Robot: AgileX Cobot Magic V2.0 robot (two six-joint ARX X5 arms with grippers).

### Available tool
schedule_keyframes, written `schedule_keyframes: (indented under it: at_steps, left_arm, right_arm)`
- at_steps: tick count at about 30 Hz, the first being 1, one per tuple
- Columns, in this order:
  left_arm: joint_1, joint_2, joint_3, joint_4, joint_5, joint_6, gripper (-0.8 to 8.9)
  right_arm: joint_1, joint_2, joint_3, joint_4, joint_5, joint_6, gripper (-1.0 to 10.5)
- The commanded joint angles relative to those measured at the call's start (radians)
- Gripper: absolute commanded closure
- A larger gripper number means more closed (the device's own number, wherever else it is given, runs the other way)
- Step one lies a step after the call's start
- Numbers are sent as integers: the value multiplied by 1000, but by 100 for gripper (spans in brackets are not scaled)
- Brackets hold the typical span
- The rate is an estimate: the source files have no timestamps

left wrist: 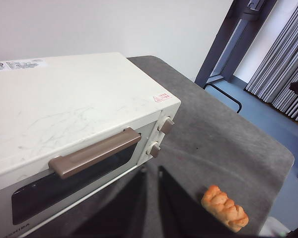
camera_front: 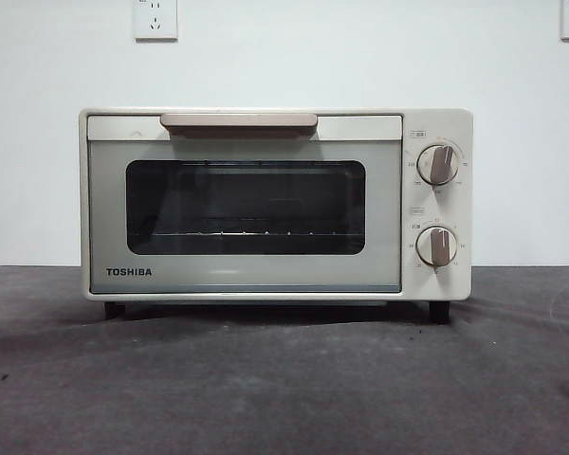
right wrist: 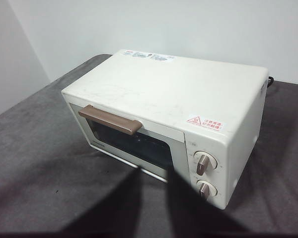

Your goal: The left arm flap open the oven, the right arm pick bread and place it into oven, the left arm flap close the oven

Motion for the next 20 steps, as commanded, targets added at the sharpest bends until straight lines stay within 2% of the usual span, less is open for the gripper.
schedule_keyframes:
  at_steps: [1, 4, 7, 13, 20]
  left_arm:
    - [-3, 6, 18, 12, 8, 16, 570]
    - [-3, 6, 18, 11, 7, 16, 368]
    - [-3, 6, 18, 11, 7, 16, 279]
    - [-5, 6, 18, 4, 8, 16, 274]
    - [-6, 6, 18, 6, 8, -10, 282]
  right_arm:
    - [2, 6, 18, 7, 0, 38, 593]
    - [2, 6, 18, 7, -1, 54, 456]
    - [3, 6, 18, 5, -4, 56, 428]
    - [27, 16, 18, -71, -2, 56, 428]
    - [61, 74, -4, -249, 55, 63, 429]
